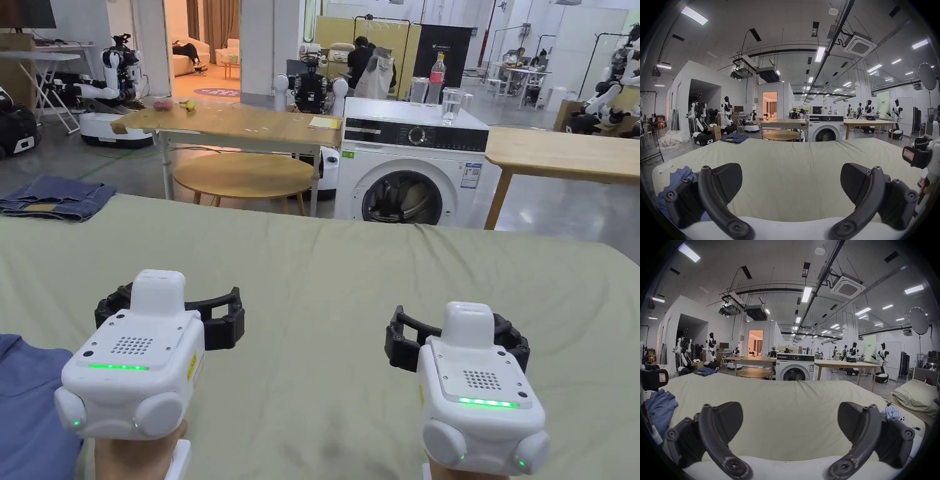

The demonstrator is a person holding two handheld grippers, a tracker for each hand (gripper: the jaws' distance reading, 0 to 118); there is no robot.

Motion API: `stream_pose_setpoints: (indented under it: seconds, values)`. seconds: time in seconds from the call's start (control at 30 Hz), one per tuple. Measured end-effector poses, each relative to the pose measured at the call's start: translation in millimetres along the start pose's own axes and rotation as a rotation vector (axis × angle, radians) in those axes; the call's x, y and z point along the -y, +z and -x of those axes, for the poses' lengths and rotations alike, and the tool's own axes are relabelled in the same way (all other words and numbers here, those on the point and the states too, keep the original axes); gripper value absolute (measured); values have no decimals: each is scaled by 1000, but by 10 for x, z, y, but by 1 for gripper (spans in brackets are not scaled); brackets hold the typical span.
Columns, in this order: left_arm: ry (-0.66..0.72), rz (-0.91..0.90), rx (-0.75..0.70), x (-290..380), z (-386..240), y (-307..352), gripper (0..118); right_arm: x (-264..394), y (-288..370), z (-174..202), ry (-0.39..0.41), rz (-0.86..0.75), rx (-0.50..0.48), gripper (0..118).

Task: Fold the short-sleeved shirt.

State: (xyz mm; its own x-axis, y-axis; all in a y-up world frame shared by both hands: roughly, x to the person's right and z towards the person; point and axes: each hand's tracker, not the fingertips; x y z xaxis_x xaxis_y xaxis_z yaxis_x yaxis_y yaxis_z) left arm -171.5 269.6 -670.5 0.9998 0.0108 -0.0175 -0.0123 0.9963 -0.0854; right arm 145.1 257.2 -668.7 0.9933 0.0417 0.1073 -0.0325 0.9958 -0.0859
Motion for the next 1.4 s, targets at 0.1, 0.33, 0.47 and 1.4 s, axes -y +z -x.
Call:
stream_pose_setpoints:
  seconds: [0.1,0.33,0.47,1.4]
  values:
    - [-11,-14,-1,-5,5,22,112,-15,-7,5,-6,-2,24,87]
    - [-52,-26,-8,-44,-15,40,0,-5,-37,-51,-52,29,14,0]
    - [-23,-38,23,-46,-2,88,0,-14,35,-50,-40,-4,6,0]
    - [22,328,-313,-148,2003,775,0,-110,123,1607,5,61,-338,0]
